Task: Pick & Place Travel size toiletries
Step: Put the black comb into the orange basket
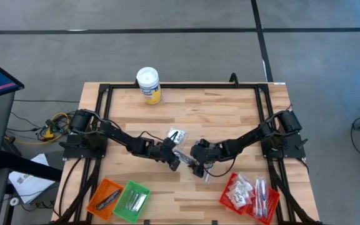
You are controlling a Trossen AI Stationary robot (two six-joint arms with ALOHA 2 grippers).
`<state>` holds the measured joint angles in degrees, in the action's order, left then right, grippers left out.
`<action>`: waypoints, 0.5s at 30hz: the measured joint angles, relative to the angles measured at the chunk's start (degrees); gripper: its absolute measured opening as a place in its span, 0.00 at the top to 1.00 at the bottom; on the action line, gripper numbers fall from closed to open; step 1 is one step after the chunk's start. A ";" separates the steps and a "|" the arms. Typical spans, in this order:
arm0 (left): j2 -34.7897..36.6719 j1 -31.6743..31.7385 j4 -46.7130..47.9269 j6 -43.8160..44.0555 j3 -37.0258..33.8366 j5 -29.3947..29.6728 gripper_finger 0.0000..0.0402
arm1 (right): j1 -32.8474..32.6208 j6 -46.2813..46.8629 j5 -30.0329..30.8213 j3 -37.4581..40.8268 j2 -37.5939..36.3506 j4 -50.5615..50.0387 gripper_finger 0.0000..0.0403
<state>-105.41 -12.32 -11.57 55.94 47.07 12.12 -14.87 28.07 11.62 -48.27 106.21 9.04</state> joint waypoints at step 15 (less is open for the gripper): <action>-0.09 2.12 0.00 -0.33 0.02 -0.18 1.00 | 0.00 -0.20 -0.02 0.00 0.00 -0.23 0.17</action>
<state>-105.49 -10.20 -11.57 55.61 47.09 11.94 -14.87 27.88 11.60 -48.27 106.21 8.81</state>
